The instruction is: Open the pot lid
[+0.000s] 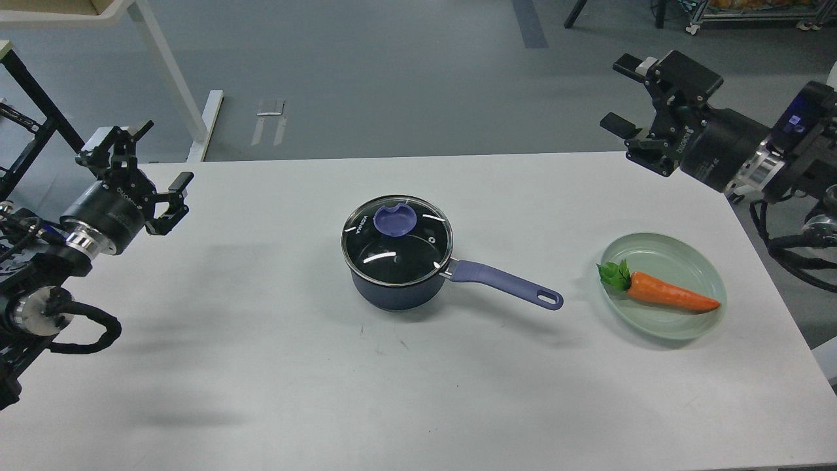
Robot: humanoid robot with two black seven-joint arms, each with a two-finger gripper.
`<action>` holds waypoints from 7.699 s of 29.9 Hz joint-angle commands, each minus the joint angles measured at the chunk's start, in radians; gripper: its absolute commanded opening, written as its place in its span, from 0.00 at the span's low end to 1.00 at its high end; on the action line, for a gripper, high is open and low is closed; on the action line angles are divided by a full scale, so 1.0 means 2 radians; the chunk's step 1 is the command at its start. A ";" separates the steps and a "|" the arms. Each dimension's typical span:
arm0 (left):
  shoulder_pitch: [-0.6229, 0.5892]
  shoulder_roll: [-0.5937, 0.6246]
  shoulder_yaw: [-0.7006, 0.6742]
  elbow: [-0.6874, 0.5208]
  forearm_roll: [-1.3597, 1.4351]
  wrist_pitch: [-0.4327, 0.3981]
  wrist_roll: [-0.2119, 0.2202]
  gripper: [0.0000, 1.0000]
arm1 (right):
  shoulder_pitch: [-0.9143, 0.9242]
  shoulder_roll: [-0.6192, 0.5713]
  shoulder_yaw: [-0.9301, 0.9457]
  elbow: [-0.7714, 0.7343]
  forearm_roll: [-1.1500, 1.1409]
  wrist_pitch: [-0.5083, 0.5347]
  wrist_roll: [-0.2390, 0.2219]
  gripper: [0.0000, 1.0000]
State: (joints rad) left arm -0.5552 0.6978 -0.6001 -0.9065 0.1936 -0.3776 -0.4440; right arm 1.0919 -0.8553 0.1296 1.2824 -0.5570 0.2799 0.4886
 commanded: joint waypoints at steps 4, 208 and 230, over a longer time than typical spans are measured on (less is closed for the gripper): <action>-0.021 -0.003 0.000 -0.005 0.014 0.000 0.000 0.99 | 0.135 0.013 -0.165 0.055 -0.191 -0.007 0.000 1.00; -0.089 0.148 0.270 -0.087 0.687 0.333 -0.022 0.99 | 0.173 0.232 -0.379 -0.057 -0.469 -0.109 0.000 0.60; -0.200 0.145 0.245 -0.087 0.151 0.105 -0.022 0.99 | 0.220 0.054 -0.243 0.004 -0.197 -0.110 0.000 0.97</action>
State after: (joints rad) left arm -0.9493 0.9907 -0.1048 -1.0814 0.8629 -0.1020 -0.4885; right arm 1.5637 -0.6592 -0.4502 1.2901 -1.1233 0.0600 0.4886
